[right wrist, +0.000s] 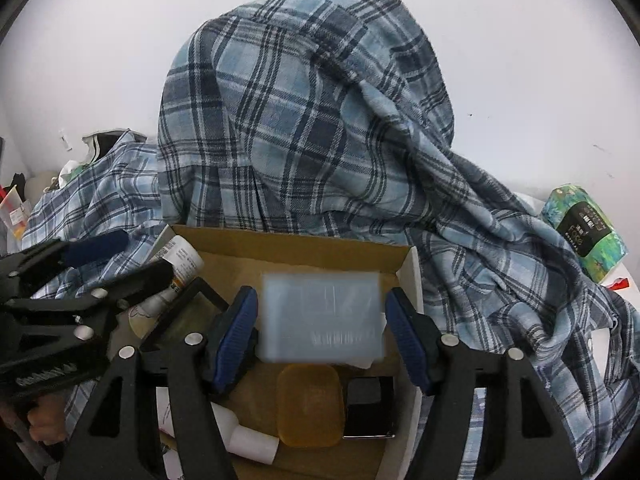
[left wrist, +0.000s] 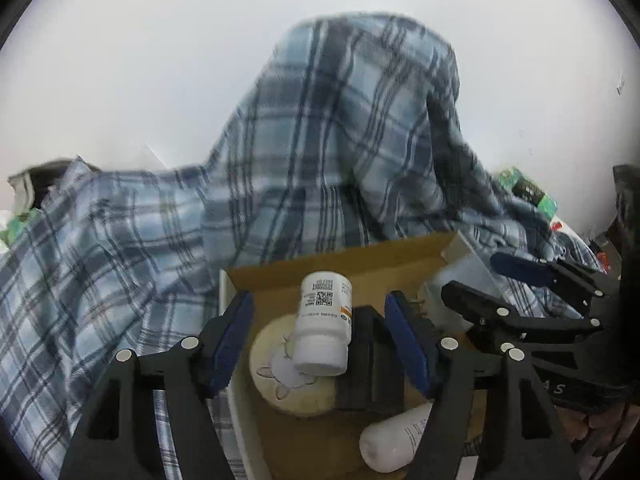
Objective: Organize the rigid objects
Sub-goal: 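Lower both items into the cardboard box and open both grippers, then withdraw both tools and move toward the white remote and yellow lid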
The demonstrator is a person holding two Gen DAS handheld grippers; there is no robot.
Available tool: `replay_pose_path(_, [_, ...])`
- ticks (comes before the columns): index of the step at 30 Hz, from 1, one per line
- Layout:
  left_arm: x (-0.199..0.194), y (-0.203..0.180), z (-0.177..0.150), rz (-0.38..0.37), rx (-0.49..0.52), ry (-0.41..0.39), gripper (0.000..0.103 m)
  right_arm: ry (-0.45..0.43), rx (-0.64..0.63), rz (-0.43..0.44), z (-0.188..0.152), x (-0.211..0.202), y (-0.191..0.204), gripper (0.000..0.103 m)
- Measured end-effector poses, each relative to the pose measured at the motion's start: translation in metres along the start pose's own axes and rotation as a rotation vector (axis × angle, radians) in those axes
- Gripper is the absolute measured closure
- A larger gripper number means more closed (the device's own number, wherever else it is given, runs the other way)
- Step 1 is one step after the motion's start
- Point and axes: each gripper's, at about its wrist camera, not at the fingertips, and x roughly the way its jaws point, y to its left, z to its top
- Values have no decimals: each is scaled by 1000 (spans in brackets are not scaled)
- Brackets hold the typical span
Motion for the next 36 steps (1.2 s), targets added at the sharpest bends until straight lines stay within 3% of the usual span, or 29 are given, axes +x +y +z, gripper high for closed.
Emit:
replay_pose_path(11, [-54,0,14,35,17,-146,33,-94,11,-28,17,-35,-3,33])
replay_pose_path(20, [-121,-14,18,33,29,-273,29,-228,-19,-32,28,-111,12,31])
replay_pose_path(23, [-149,-16,14,28,21,-318,17,-266,-36,-36,21,-140,19,31])
replay_pose_path(29, [-196,-23,-6,28,31,-407,11,-315,-26,-38,-6,-179,26,24])
replay_pose_path(32, [-210,-29,-24,20,42,-444,0,-332,1,-44,-24,-190,26,13])
replay_pose_path(36, [-218,-34,-52,5,45,-462,0,-365,34,-68,-51,-197,24,3])
